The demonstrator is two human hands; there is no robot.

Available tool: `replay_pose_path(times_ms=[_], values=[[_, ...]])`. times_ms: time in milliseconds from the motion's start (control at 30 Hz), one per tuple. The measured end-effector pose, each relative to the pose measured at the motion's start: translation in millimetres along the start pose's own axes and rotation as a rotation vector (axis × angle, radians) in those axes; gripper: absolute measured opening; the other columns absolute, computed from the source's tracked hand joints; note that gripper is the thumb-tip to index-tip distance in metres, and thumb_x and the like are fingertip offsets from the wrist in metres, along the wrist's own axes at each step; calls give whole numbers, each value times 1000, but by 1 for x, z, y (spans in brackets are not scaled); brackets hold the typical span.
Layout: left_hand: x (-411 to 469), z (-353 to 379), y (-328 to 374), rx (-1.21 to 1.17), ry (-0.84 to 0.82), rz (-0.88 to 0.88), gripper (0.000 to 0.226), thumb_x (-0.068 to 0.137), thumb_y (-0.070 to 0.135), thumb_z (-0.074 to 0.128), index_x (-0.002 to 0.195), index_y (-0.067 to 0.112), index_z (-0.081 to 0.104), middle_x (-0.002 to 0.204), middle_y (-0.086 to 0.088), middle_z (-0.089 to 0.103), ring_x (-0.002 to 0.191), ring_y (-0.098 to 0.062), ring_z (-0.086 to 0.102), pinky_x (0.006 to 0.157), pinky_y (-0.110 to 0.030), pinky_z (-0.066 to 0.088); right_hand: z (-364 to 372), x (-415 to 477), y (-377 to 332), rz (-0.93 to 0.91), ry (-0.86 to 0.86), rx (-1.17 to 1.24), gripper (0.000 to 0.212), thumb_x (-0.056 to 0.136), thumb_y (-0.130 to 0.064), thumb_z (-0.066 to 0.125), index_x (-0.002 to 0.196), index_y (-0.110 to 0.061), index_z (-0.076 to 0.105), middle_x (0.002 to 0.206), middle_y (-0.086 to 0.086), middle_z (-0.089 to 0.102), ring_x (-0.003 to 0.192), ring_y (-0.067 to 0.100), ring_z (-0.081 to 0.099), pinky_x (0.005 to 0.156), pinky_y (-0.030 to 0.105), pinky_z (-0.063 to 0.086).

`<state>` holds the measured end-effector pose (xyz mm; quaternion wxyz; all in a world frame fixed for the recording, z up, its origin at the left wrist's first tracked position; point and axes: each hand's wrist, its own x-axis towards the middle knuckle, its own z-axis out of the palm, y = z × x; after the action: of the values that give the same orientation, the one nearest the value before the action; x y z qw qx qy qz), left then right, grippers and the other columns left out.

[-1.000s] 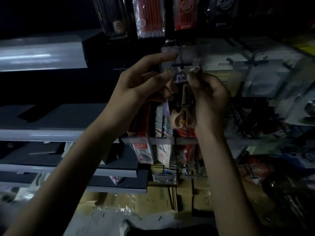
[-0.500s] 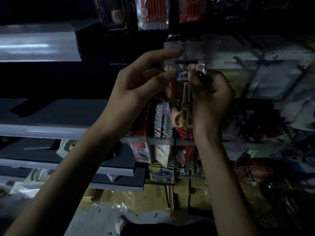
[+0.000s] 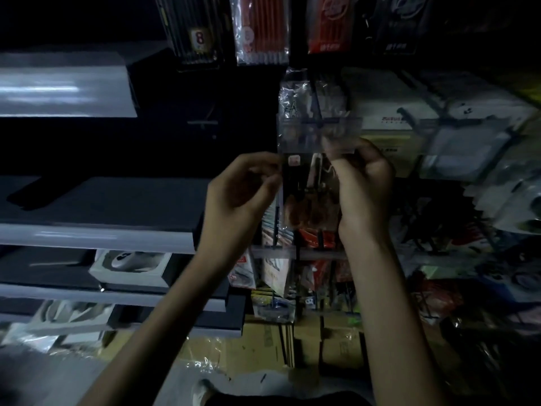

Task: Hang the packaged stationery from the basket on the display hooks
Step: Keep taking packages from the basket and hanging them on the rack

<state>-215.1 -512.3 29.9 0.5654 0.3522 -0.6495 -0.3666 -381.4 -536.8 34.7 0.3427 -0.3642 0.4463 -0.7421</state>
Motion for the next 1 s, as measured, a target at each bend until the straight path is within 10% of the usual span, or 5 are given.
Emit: replay_pose_path(times_ms=[233,467,1000], values=[[-1,21,-36,-27,186,-74,21,95,2,74,114,8,67,99,-11,72,87,-12,71,78,-21,55,-3,-3,5,24,-15,44,10,90,-23,81,97,-17,77,99,2,79,103,18,73,92,35,57],[-7,22,-42,-110,219,-85,10,97,6,73,106,8,70,92,-14,74,85,-29,74,79,-42,60,-12,-20,10,-64,48,-50,23,89,-11,79,109,-1,72,96,1,78,91,7,74,75,16,54],[-17,46,-39,-107,434,-119,10,92,12,79,96,8,71,88,-5,74,81,-13,72,72,-21,55,-29,-52,26,-186,114,-401,28,90,-24,80,115,-21,70,103,-12,72,95,1,69,77,16,56]])
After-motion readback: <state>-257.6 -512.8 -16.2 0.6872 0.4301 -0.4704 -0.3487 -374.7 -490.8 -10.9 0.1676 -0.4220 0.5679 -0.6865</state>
